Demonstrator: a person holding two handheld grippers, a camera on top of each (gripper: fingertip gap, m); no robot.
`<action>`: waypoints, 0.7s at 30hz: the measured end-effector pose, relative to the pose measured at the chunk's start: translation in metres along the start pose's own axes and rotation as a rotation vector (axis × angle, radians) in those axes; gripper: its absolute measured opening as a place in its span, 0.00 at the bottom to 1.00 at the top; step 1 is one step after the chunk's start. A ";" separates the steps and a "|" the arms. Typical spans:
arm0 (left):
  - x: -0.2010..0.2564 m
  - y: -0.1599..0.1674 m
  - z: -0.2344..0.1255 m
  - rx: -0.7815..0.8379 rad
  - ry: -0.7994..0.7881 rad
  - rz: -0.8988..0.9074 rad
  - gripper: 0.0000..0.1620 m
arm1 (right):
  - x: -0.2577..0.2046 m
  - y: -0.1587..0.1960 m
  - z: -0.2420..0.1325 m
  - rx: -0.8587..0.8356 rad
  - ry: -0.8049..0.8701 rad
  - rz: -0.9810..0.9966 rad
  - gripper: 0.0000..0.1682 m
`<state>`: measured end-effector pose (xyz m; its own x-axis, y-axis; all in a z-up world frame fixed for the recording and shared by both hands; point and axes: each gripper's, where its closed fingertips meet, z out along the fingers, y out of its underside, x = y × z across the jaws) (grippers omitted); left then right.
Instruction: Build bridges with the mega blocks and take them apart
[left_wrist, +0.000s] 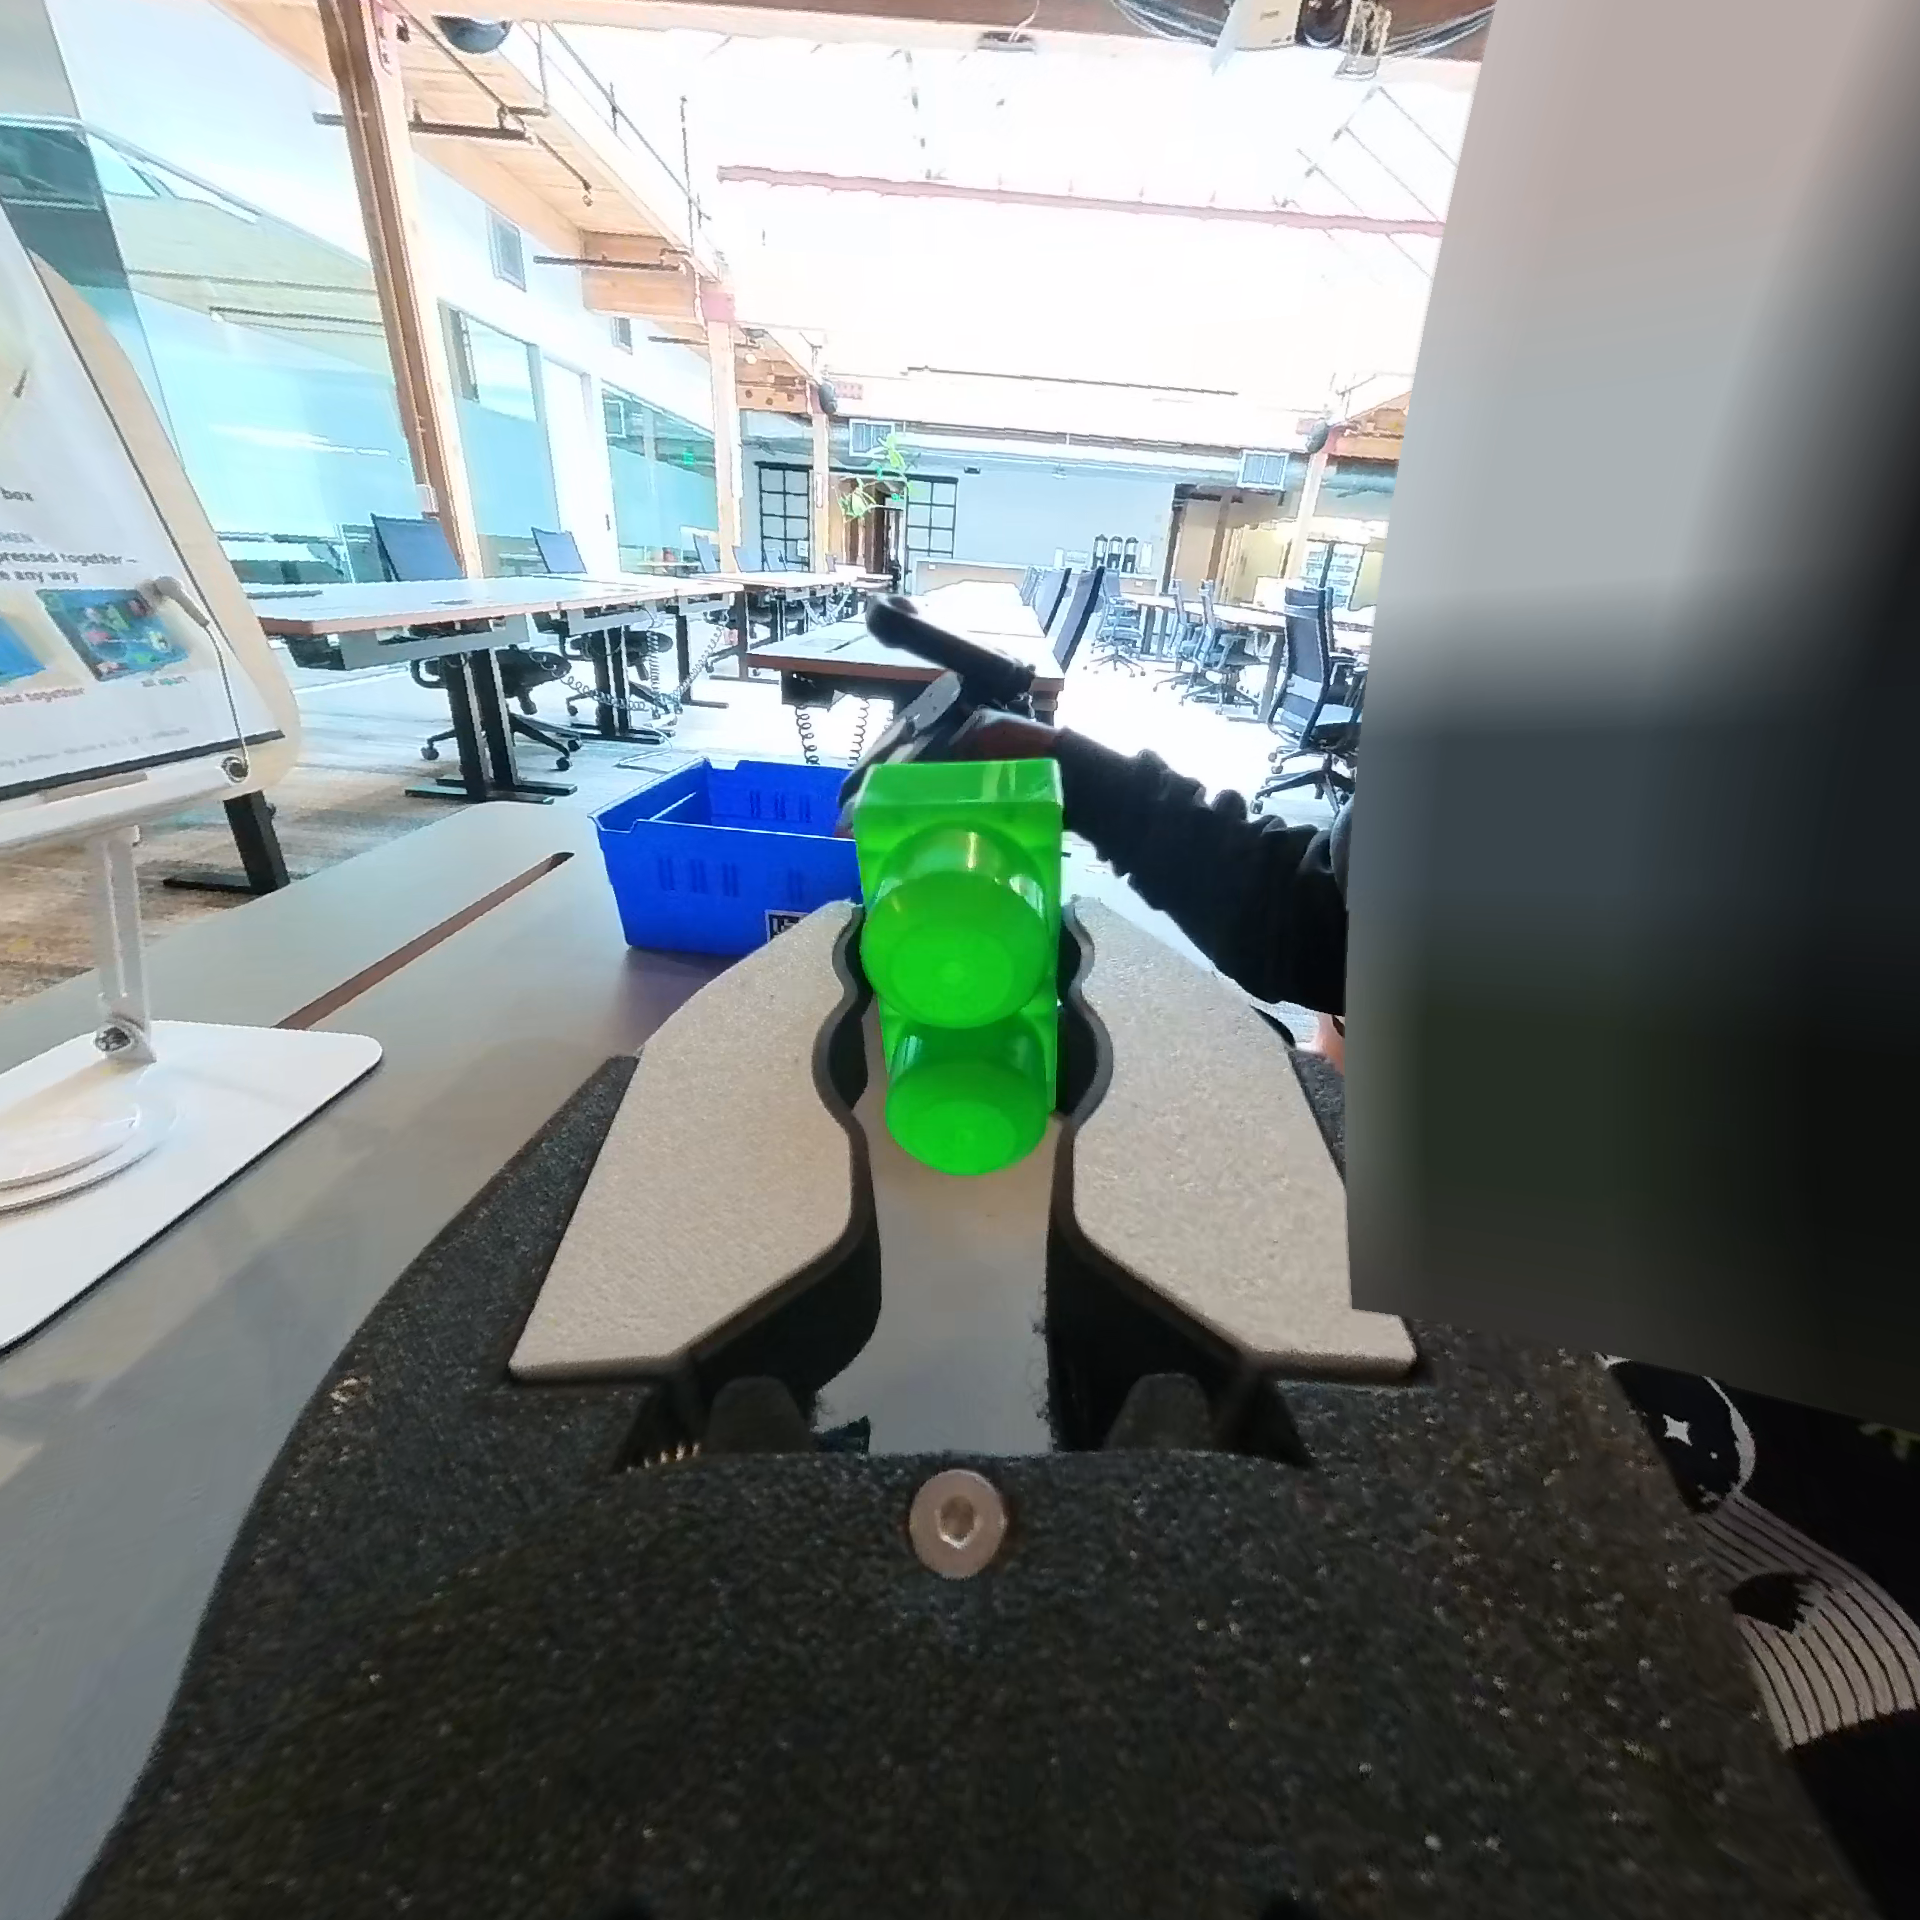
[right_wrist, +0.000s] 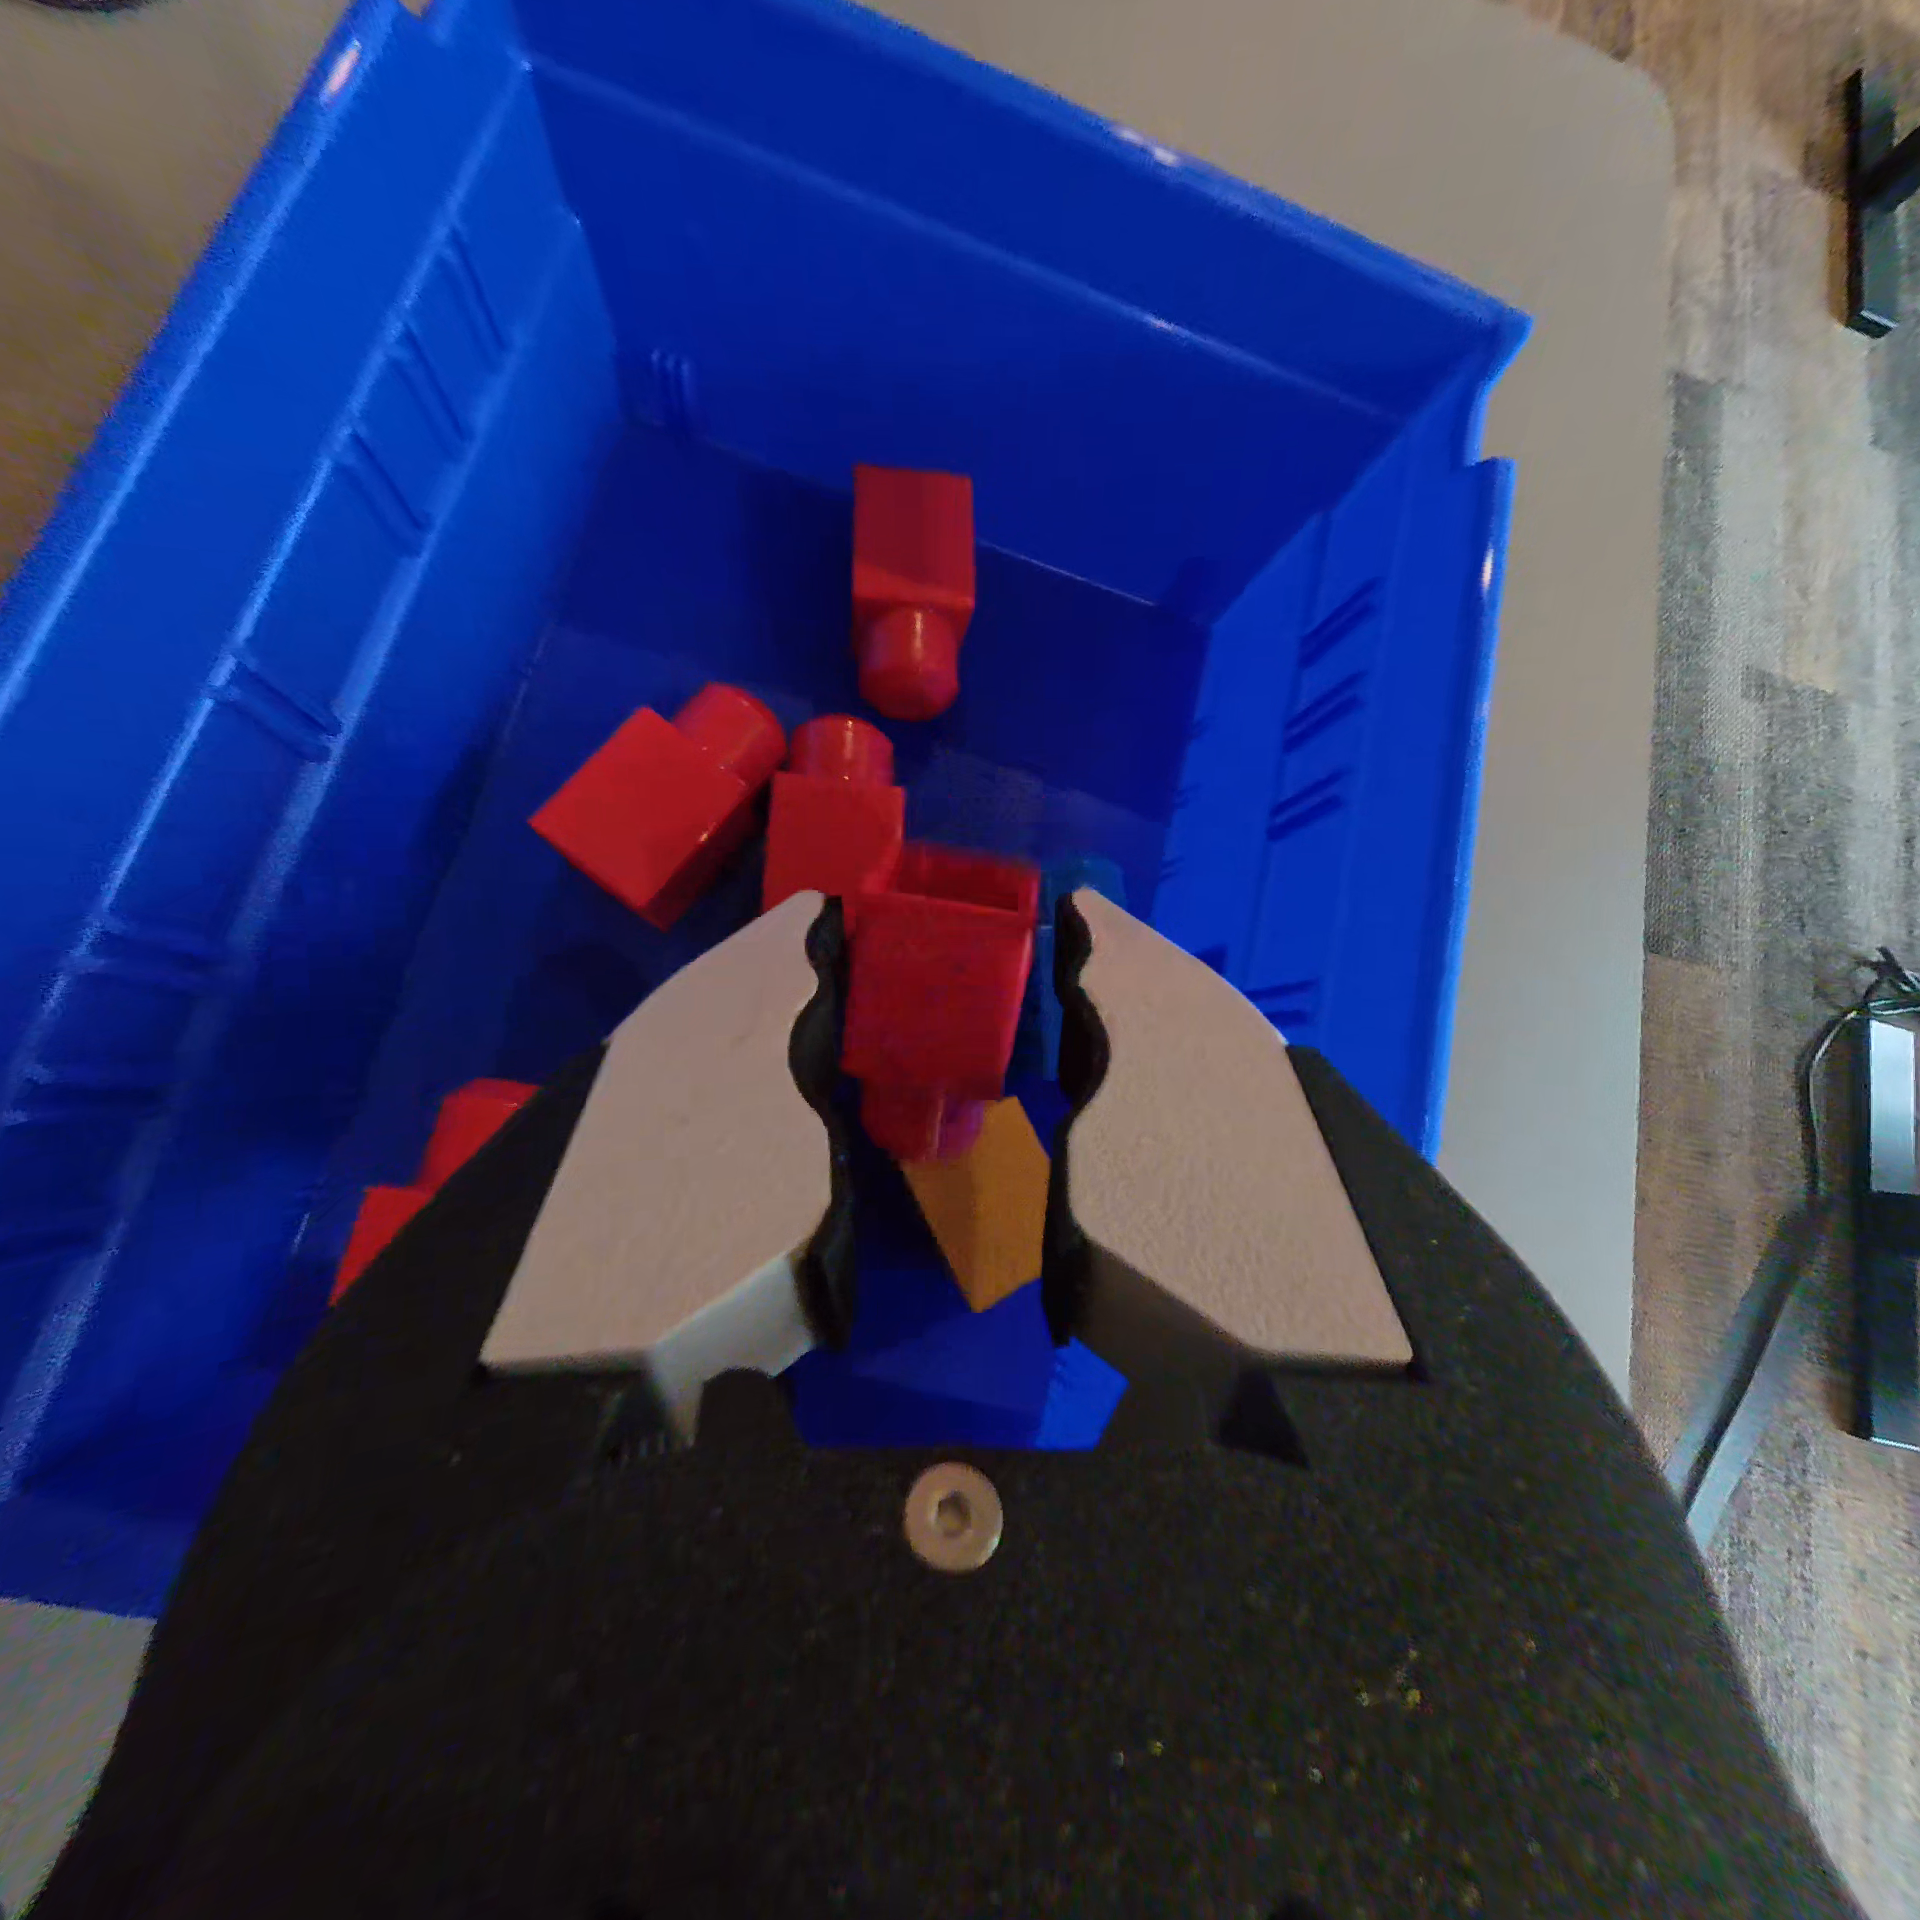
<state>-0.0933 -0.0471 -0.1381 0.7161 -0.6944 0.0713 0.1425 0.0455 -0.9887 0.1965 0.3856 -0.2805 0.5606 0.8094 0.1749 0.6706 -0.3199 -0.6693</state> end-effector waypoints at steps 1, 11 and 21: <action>0.000 0.000 0.000 -0.001 0.001 0.001 0.21 | -0.001 -0.002 -0.002 0.006 -0.003 -0.005 0.25; 0.000 0.005 0.005 -0.011 0.007 -0.005 0.21 | -0.100 -0.078 -0.055 0.282 -0.212 -0.157 0.34; 0.004 0.011 0.011 -0.033 0.027 -0.001 0.21 | -0.375 -0.143 -0.172 0.625 -0.921 -0.591 0.36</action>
<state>-0.0813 -0.0414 -0.1473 0.6969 -0.7138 0.0689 0.1204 0.0217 -0.9925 -0.0262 0.0435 -0.1261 -0.4606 0.8722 0.1646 0.2179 0.2909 -0.9316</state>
